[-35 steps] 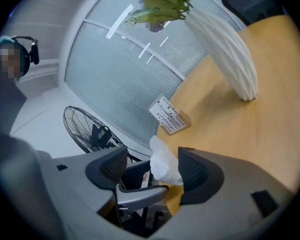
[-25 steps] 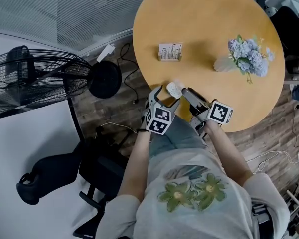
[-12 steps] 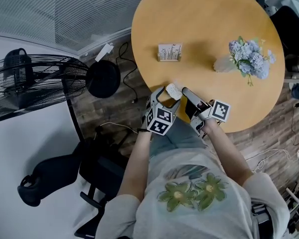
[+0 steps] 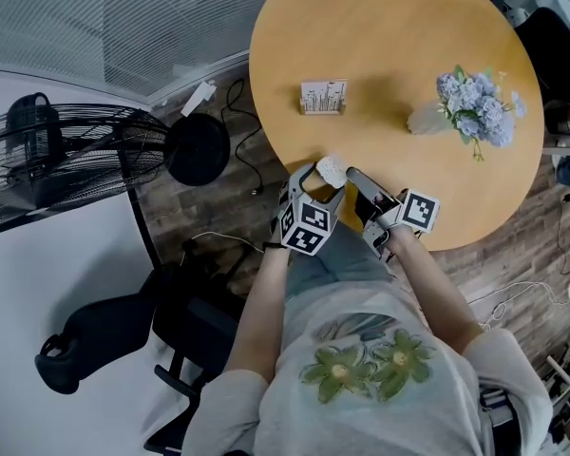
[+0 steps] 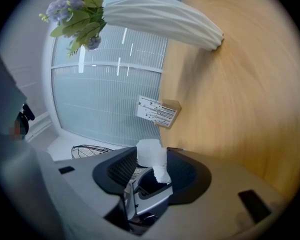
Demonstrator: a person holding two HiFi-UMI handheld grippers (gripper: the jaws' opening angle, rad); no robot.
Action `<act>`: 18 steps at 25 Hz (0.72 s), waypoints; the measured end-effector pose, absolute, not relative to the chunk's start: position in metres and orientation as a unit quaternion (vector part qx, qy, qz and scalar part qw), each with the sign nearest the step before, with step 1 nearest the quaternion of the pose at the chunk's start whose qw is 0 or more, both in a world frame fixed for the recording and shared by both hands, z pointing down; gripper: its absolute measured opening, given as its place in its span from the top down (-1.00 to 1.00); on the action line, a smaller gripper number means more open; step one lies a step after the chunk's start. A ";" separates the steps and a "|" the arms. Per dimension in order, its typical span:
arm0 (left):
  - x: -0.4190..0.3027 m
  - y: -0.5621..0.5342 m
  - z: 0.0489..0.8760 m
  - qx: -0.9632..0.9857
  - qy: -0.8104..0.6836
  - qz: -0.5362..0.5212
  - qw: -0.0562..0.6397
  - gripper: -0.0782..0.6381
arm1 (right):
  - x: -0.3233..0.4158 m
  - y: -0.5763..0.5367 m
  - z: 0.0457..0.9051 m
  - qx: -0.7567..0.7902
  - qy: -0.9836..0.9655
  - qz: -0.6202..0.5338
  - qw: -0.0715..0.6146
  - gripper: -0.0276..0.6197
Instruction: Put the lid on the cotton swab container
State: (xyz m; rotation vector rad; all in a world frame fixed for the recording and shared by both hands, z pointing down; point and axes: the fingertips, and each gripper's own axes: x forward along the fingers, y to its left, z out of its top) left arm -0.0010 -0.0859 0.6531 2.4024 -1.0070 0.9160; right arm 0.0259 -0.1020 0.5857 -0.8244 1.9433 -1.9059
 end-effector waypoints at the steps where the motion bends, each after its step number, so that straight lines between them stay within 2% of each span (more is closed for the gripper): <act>1: -0.001 -0.086 0.653 0.854 -0.356 0.329 0.187 -0.14 | 0.025 -0.102 0.585 -0.287 0.677 -0.662 0.147 0.35; 9: -0.002 -0.083 0.653 0.855 -0.351 0.337 0.180 -0.12 | 0.023 -0.097 0.584 -0.297 0.700 -0.638 0.118 0.36; 13: -0.002 -0.083 0.653 0.857 -0.351 0.336 0.173 -0.11 | 0.025 -0.094 0.588 -0.316 0.748 -0.581 0.053 0.35; 18: -0.002 -0.083 0.654 0.856 -0.345 0.345 0.172 -0.10 | 0.019 -0.091 0.585 -0.310 0.793 -0.524 0.005 0.36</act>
